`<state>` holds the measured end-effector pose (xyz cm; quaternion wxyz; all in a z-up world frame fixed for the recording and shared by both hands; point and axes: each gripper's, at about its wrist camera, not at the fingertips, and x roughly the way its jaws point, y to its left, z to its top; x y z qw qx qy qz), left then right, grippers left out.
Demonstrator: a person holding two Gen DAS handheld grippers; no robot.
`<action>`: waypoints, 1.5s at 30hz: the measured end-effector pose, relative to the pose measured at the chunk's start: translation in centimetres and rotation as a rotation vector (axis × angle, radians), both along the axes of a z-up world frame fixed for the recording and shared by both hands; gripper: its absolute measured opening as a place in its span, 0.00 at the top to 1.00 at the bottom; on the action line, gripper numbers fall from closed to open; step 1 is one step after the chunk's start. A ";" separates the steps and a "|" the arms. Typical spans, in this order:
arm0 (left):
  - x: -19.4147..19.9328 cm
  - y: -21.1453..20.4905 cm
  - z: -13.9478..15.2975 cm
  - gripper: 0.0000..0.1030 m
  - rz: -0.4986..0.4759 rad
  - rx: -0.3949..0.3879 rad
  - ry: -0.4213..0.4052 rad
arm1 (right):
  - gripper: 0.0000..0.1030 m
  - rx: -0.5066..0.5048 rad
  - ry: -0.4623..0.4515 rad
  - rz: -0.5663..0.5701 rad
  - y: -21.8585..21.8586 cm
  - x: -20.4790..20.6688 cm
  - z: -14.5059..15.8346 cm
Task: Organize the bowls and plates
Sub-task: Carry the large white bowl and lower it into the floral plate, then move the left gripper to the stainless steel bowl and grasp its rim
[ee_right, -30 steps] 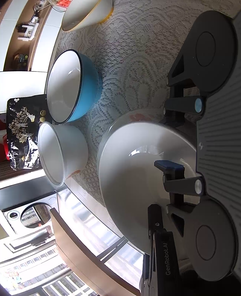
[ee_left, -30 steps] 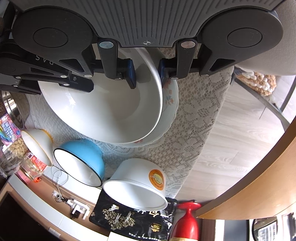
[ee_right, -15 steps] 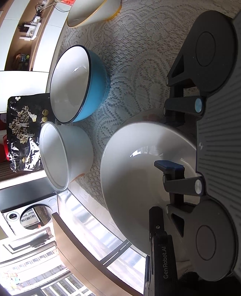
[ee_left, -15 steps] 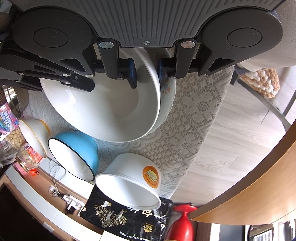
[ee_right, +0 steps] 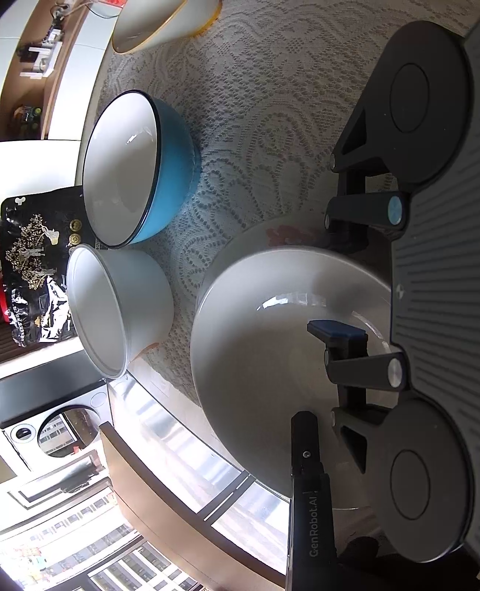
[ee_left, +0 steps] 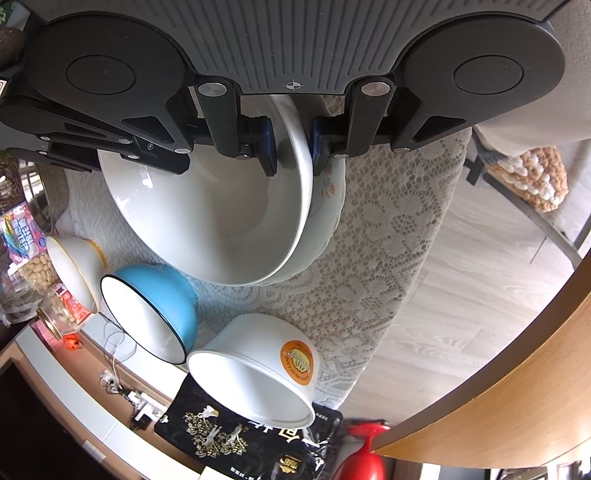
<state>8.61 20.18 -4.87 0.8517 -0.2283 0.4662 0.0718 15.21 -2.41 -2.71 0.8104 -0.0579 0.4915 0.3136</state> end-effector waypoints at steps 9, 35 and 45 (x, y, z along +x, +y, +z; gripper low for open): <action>0.5 0.6 0.9 0.81 0.008 0.030 -0.032 | 0.65 0.004 -0.113 0.007 0.1 0.0 2.0; 1.1 -0.4 1.9 0.79 -0.034 0.117 -0.035 | 0.73 0.001 -0.054 0.001 -1.2 0.0 1.2; 0.5 -2.2 4.3 0.78 -0.028 0.226 -0.040 | 0.73 0.043 -0.099 -0.043 -4.0 -0.8 3.0</action>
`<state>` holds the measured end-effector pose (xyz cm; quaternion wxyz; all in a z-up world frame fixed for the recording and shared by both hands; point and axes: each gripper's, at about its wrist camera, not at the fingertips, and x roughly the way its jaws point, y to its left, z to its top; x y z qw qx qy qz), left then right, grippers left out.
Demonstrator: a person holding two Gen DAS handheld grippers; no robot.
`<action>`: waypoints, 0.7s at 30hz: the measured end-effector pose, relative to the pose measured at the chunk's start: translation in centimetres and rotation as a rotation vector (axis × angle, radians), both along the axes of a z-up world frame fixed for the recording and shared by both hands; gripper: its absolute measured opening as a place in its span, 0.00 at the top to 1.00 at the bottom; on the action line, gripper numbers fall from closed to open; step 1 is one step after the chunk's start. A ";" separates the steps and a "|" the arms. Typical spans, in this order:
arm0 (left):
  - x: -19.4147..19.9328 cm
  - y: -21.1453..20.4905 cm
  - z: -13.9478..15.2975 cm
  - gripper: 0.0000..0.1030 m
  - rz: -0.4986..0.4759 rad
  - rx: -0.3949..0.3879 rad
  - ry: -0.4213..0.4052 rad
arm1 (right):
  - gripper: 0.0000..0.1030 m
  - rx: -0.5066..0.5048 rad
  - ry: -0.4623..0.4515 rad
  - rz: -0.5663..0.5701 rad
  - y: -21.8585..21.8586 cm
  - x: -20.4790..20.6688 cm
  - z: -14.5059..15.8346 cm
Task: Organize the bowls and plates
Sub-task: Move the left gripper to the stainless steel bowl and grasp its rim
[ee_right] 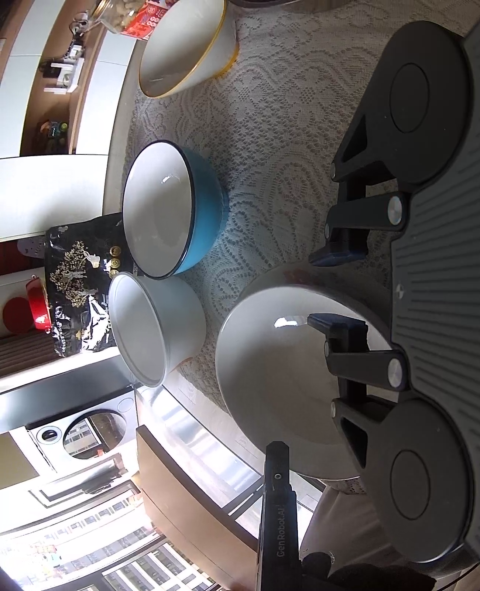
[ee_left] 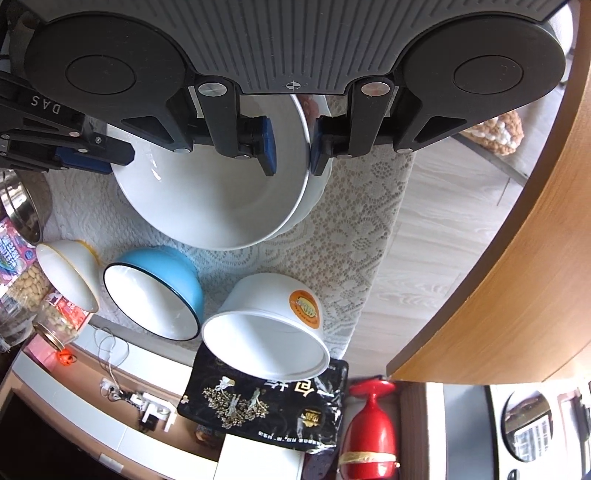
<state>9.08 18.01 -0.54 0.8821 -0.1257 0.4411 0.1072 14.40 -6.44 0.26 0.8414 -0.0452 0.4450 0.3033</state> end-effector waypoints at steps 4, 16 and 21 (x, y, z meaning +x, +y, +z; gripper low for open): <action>-0.3 -2.3 2.6 0.78 -0.021 -0.009 -0.107 | 0.73 0.034 -0.051 -0.074 -4.0 -0.8 1.4; 9.2 -19.4 0.7 0.78 -0.340 -0.327 -0.138 | 0.72 0.014 -0.197 -0.532 -22.7 -0.8 2.9; 14.6 -23.4 -2.7 0.78 -0.287 -0.449 -0.029 | 0.72 0.052 -0.152 -0.675 -27.8 2.2 2.3</action>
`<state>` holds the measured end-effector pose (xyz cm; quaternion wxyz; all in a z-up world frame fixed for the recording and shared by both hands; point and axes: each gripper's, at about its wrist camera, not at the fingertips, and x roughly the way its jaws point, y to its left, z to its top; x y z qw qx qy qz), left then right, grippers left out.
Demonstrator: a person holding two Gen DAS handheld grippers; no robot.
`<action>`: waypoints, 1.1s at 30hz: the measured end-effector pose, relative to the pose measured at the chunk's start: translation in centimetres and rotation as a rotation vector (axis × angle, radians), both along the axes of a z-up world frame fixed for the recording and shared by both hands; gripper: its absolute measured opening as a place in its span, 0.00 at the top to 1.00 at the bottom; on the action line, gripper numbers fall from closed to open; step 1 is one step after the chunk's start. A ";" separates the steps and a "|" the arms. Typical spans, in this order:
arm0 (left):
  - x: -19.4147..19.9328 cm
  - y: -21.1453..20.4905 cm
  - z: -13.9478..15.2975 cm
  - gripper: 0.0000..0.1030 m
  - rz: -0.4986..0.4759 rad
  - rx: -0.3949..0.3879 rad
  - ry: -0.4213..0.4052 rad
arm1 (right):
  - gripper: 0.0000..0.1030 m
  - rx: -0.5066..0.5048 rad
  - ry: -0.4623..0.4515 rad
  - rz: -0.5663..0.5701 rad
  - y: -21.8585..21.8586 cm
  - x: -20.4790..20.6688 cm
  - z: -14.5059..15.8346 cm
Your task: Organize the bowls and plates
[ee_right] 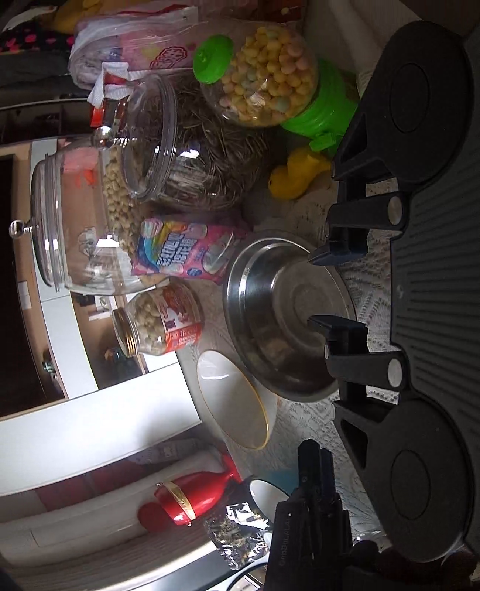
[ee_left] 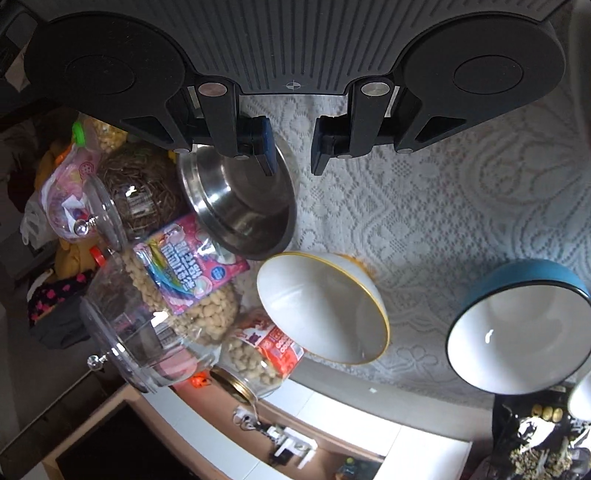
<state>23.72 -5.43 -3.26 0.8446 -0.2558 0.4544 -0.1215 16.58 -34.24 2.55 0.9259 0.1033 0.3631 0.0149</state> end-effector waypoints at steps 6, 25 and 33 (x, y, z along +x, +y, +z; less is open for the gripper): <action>2.9 -2.1 -1.3 0.78 0.046 0.044 -0.021 | 0.72 -0.036 0.074 -0.019 -1.4 6.7 0.0; 4.7 -3.6 -4.5 0.82 -0.092 0.061 0.034 | 0.69 -0.146 0.212 0.056 -0.2 13.7 -4.5; 0.4 -0.1 -1.6 0.82 -0.069 0.146 -0.017 | 0.72 0.019 0.253 0.165 1.4 9.3 -3.8</action>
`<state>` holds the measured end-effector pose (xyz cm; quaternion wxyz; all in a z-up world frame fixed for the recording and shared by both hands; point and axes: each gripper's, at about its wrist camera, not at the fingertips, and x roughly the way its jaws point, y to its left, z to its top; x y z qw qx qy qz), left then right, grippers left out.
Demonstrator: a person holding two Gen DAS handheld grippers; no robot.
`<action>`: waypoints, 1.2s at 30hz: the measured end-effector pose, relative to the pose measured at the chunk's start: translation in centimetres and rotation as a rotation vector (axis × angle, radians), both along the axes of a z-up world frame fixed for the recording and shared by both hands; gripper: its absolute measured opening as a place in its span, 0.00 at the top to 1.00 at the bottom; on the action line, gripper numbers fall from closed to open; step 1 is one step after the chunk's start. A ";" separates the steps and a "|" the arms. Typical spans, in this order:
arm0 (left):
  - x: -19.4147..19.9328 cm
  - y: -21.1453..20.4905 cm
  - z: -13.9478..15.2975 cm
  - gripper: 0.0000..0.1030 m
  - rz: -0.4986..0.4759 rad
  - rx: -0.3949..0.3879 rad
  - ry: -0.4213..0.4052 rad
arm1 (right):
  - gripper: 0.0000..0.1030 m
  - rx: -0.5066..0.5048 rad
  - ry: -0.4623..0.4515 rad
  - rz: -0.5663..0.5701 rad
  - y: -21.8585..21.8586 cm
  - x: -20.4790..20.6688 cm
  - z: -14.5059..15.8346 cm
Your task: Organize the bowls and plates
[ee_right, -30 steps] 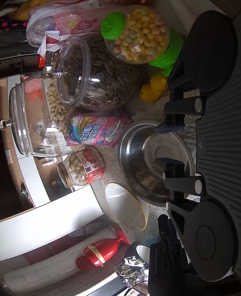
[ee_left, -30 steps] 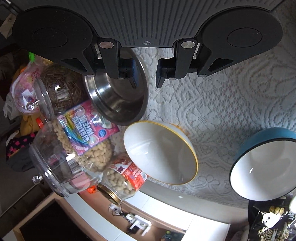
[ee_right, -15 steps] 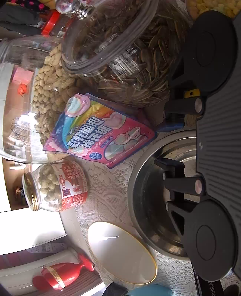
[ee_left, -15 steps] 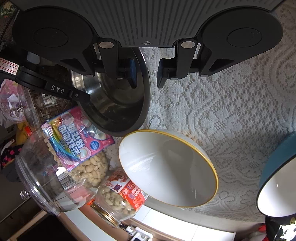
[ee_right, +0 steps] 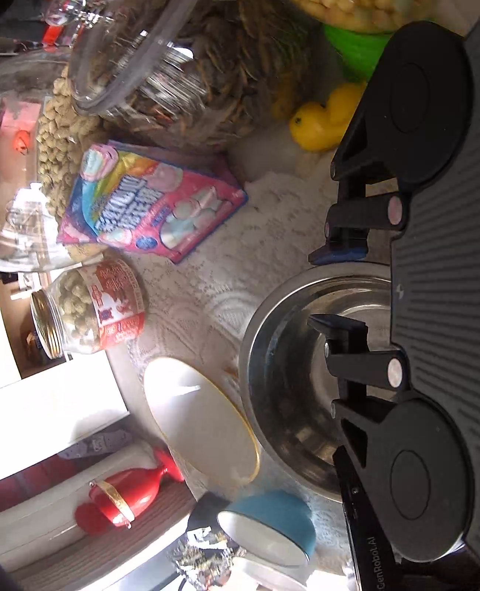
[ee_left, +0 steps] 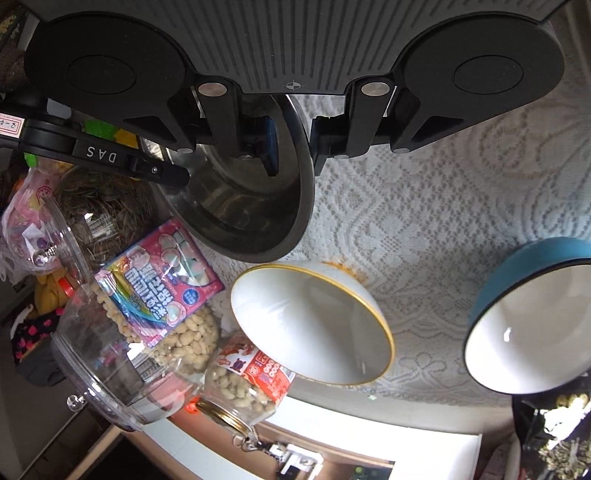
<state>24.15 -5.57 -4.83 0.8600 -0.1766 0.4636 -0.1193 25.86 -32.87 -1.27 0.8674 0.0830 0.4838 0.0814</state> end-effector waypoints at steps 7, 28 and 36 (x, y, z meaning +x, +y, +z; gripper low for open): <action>-6.8 4.7 2.0 0.82 0.017 0.073 -0.022 | 0.72 0.095 0.011 0.137 4.1 -5.1 0.7; -11.5 7.7 -3.0 0.84 0.089 0.077 0.122 | 0.70 0.110 0.077 0.272 8.6 -9.3 -3.4; -11.7 7.0 -3.2 0.83 0.093 0.102 0.089 | 0.70 0.072 0.047 0.296 9.4 -9.9 -3.5</action>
